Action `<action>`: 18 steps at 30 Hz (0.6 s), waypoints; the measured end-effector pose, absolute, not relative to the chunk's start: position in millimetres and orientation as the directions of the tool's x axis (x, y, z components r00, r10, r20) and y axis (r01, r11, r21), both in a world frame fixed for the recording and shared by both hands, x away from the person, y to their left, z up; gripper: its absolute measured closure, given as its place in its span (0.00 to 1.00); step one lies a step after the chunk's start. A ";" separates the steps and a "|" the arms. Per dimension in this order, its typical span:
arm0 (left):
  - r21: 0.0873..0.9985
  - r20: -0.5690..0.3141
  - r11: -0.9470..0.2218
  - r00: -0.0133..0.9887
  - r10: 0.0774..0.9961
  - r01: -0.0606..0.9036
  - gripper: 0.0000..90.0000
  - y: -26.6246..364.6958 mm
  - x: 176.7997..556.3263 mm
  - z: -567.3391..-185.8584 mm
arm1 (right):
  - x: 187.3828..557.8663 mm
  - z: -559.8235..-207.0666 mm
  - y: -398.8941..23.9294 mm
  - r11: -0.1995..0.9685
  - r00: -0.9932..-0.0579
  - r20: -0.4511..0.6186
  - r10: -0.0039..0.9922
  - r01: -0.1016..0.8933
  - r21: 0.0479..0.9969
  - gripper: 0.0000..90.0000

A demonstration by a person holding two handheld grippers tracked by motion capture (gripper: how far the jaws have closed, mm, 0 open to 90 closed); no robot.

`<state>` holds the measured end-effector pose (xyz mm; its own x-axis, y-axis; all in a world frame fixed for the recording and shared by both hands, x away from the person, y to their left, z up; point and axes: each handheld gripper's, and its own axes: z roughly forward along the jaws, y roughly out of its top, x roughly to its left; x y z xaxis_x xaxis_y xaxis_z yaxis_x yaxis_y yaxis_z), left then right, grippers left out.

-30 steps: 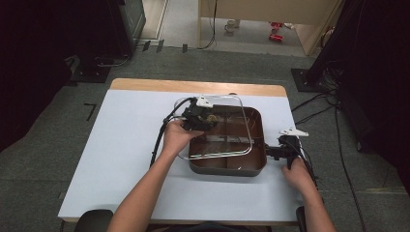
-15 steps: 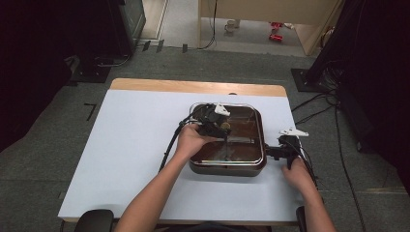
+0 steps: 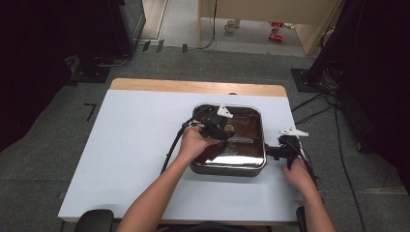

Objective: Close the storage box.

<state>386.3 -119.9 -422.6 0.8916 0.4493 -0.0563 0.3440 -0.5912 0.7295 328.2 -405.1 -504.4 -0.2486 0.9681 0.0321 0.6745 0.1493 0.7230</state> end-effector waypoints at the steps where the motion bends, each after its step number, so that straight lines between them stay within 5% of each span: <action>1: 0.726 -0.055 -0.595 0.892 0.448 0.344 0.65 -119.6 385.8 -422.2 | 328.2 -504.4 -405.1 0.149 -0.248 0.032 0.968 0.675 0.723 0.13; 11: 0.730 -0.099 -0.572 0.886 0.452 0.374 0.64 -118.3 387.6 -426.3 | 328.3 -504.4 -405.1 0.150 -0.249 0.032 0.968 0.675 0.723 0.13; 18: 0.724 -0.092 -0.578 0.883 0.461 0.377 0.53 -117.3 388.2 -425.6 | 328.3 -504.4 -405.1 0.150 -0.249 0.031 0.968 0.674 0.723 0.12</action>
